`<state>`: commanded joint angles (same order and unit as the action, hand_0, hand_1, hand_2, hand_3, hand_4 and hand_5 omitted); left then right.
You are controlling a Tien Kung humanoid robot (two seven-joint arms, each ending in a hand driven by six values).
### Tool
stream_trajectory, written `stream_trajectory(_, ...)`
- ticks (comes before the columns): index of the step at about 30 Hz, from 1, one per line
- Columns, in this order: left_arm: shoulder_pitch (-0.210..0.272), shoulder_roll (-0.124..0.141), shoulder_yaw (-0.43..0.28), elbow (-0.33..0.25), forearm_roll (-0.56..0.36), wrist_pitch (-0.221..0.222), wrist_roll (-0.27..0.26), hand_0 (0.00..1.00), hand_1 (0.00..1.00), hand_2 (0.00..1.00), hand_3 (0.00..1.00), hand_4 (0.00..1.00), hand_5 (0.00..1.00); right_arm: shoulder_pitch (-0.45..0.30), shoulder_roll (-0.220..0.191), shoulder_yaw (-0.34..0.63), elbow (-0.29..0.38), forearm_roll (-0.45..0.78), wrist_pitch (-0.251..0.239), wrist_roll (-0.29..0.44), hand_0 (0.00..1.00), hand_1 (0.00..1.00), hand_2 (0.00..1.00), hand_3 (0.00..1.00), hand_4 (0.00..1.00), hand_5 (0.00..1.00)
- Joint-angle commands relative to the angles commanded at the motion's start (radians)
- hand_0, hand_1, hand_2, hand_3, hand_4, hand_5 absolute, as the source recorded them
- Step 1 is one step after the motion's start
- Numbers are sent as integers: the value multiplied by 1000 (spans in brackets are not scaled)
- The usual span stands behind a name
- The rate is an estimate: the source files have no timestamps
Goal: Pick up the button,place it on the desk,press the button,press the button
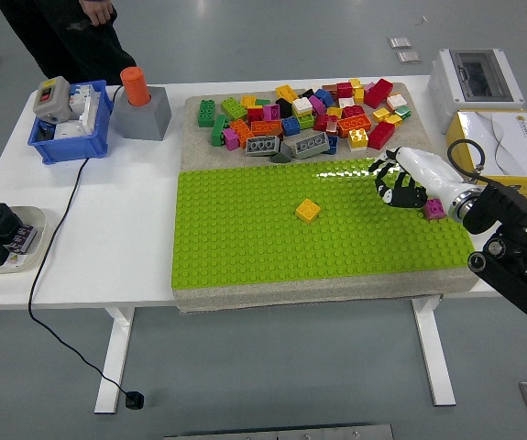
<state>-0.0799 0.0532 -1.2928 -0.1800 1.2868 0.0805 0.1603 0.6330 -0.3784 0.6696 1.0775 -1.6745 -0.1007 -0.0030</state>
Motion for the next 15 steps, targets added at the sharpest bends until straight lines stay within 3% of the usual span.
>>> stream_trajectory(15, -3, -9, 0, 0, 31, -10, -11, 673, 651, 697, 759, 741, 507, 26, 33, -98, 23, 47, 30, 14, 313, 456, 653, 692, 204, 92)
